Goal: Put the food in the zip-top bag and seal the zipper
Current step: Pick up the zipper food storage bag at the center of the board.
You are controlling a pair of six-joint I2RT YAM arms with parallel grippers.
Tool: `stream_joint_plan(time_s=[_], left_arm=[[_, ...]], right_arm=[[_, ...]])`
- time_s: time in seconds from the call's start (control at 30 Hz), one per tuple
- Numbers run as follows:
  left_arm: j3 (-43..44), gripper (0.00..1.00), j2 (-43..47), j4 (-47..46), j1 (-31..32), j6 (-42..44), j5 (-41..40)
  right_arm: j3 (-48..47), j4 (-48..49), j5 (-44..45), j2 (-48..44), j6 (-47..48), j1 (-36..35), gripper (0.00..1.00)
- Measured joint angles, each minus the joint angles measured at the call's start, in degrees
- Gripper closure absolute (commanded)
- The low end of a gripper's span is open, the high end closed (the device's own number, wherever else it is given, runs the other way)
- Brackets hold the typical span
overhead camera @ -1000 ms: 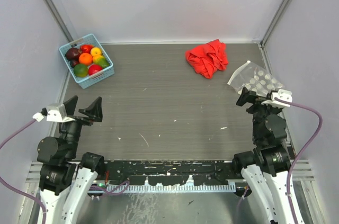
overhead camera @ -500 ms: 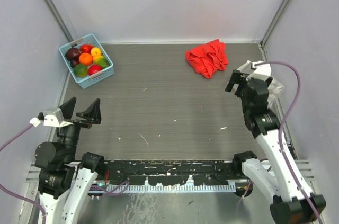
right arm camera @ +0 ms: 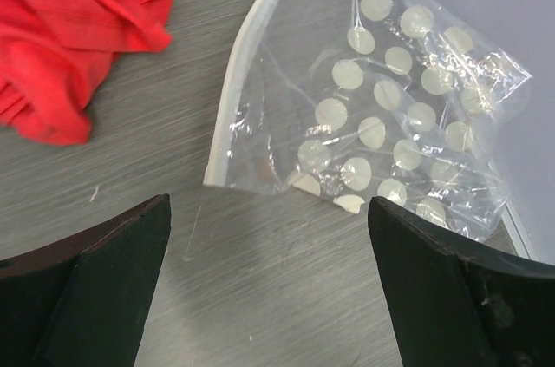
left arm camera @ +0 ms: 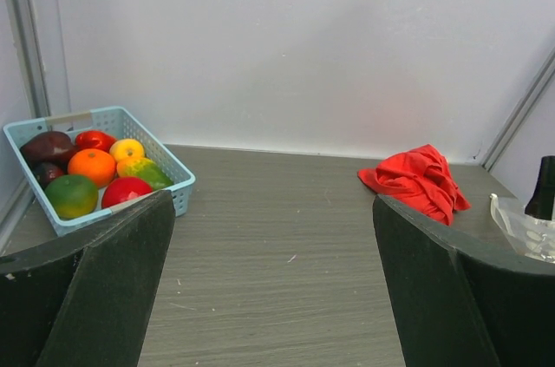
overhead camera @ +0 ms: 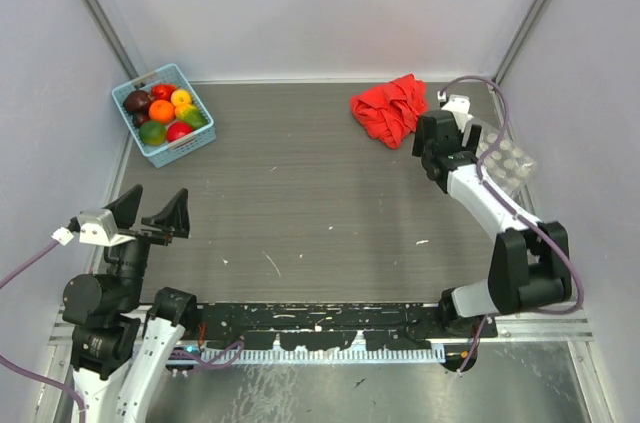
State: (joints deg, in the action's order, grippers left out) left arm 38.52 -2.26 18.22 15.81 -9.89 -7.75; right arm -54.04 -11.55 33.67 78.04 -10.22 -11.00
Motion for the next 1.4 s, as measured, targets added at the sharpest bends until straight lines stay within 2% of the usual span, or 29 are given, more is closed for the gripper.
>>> stream_joint_plan(time_s=[0.47, 0.8, 0.97, 1.23, 1.4], left_arm=[[0.0, 0.02, 0.42, 0.02, 1.07, 0.09, -0.17], [0.0, 0.02, 0.42, 0.02, 1.11, 0.11, -0.44], [0.0, 0.02, 0.42, 0.04, 1.18, 0.11, -0.46], [0.0, 0.02, 0.76, 0.07, 1.33, 0.09, -0.57], [0.0, 0.02, 0.94, 0.07, 1.33, -0.24, -0.63]], right_arm=[[-13.38, 4.66, 7.63, 23.54, 4.59, 1.9, 0.11], [-20.22, 4.68, 10.84, 34.58, 7.67, 2.67, 0.22], [-21.03, 4.48, 12.68, 37.51, 8.87, 2.78, 0.36], [-20.9, 4.22, 15.65, 37.83, 10.54, 2.78, 0.76], [-17.53, 3.98, 15.52, 35.28, 10.1, 2.78, 0.91]])
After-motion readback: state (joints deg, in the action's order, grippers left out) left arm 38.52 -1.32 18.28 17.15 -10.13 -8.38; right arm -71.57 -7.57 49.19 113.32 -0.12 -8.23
